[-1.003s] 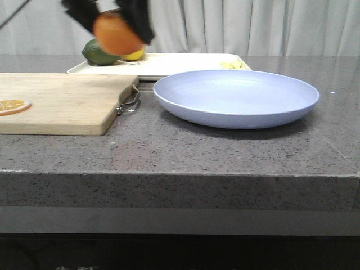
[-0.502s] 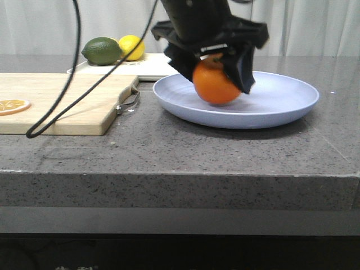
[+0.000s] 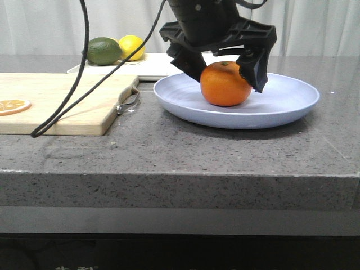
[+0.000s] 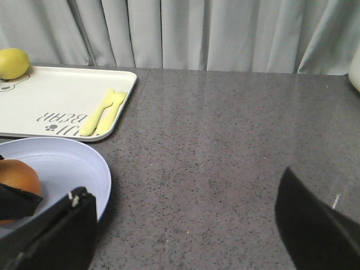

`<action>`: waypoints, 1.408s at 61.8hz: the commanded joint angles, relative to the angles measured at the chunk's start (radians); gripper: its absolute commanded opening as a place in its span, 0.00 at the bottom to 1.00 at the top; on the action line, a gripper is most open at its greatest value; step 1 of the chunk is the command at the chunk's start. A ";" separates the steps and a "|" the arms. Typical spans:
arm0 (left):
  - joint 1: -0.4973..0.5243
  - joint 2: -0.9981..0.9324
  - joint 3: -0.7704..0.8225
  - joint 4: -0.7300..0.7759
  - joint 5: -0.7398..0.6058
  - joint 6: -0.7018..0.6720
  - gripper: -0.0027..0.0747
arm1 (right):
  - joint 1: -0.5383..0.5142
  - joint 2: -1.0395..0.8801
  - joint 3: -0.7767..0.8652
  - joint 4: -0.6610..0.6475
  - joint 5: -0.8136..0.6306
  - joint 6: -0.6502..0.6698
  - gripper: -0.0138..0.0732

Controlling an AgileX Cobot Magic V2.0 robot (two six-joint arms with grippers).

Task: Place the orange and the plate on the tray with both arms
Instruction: 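Carry the orange over the blue plate and lower it onto it, then open the left gripper and raise it away from the plate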

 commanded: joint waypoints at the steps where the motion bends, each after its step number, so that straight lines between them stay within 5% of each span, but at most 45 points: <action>1: -0.010 -0.071 -0.068 -0.001 -0.002 -0.002 0.93 | -0.005 0.006 -0.040 0.002 -0.089 -0.005 0.91; 7: -0.008 -0.075 -0.139 -0.001 0.092 -0.002 0.92 | -0.005 0.006 -0.040 0.002 -0.089 -0.005 0.91; 13: -0.006 -0.075 -0.205 0.001 0.164 -0.002 0.81 | -0.005 0.006 -0.040 0.002 -0.089 -0.005 0.91; 32: -0.006 -0.077 -0.286 0.001 0.241 -0.002 0.01 | -0.005 0.006 -0.040 0.002 -0.089 -0.005 0.91; 55: -0.001 -0.099 -0.287 0.214 0.534 -0.008 0.01 | -0.005 0.006 -0.040 0.002 -0.089 -0.005 0.91; 72: 0.042 -0.160 -0.270 0.217 0.534 -0.052 0.01 | -0.005 0.006 -0.040 0.002 -0.089 -0.005 0.91; 87: 0.232 -0.311 -0.097 0.215 0.530 -0.089 0.01 | -0.005 0.006 -0.040 0.002 -0.088 -0.005 0.91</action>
